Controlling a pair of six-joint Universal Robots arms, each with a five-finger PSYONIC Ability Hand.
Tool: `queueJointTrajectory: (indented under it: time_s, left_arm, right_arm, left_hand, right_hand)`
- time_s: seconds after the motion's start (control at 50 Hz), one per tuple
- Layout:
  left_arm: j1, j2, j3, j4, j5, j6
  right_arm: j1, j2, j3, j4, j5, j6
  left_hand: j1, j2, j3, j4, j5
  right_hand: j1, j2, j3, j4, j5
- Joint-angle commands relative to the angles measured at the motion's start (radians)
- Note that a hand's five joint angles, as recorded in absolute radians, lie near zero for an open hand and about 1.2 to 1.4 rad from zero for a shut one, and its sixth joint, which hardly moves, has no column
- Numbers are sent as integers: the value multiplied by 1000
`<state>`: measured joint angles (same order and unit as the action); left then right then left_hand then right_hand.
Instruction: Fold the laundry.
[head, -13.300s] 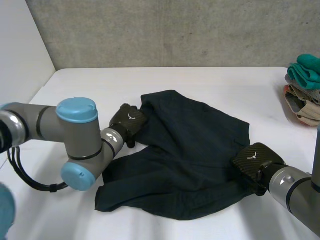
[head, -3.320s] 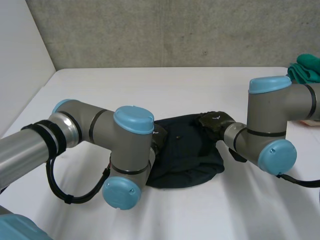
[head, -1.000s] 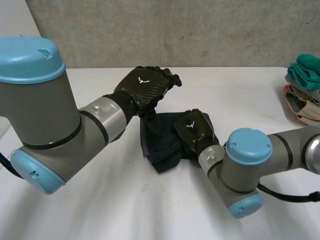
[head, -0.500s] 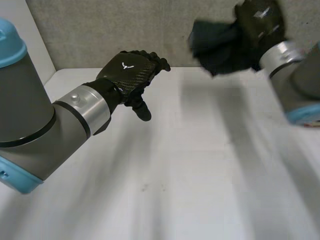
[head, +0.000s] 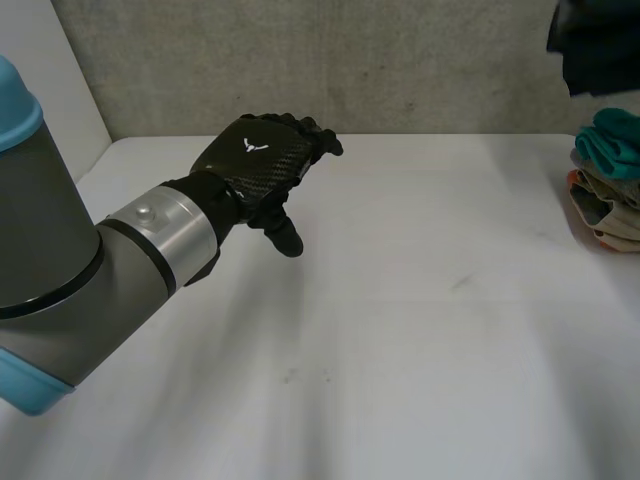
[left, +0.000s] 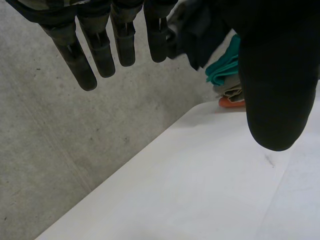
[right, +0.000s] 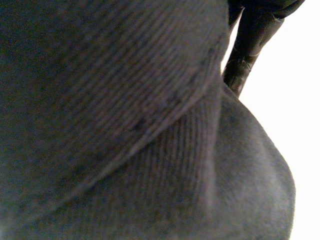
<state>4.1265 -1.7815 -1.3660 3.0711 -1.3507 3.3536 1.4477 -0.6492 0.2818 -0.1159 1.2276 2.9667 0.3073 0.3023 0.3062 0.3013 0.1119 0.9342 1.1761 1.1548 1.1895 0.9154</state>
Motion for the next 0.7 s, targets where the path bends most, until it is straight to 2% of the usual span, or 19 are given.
queueJointTrajectory:
  time_s: [0.02, 0.18, 0.32, 0.42, 0.52, 0.7]
  left_arm:
    - [0, 16, -13, 1, 1, 0]
    - [-2, 19, -15, 0, 1, 0]
    - [-5, 19, -22, 1, 1, 0]
    - [-8, 25, -24, 0, 1, 0]
    - [-12, 25, -24, 0, 1, -2]
    - [-14, 27, -27, 1, 1, -2]
  right_arm:
    - [-66, 59, 20, 59, -65, -11]
    - [-122, 34, 221, 45, -151, -44]
    - [-148, -69, 407, -4, -163, -71]
    - [-205, -168, 565, -100, -165, -77]
    - [-227, -218, 603, -137, -174, -68]
    - [-265, -164, 533, -102, -192, -72]
  left_hand:
    - [-6, -1, -5, 0, 15]
    - [-6, -1, -5, 0, 15]
    - [-6, -1, -5, 0, 15]
    - [-6, -1, -5, 0, 15]
    - [-6, -1, -5, 0, 15]
    - [-9, -4, -8, -3, 12]
  right_hand:
    - [462, 220, 242, 207, 306]
    - [462, 220, 242, 207, 306]
    - [462, 220, 242, 207, 306]
    - [462, 220, 242, 207, 306]
    - [462, 220, 242, 207, 306]
    - [462, 220, 242, 207, 306]
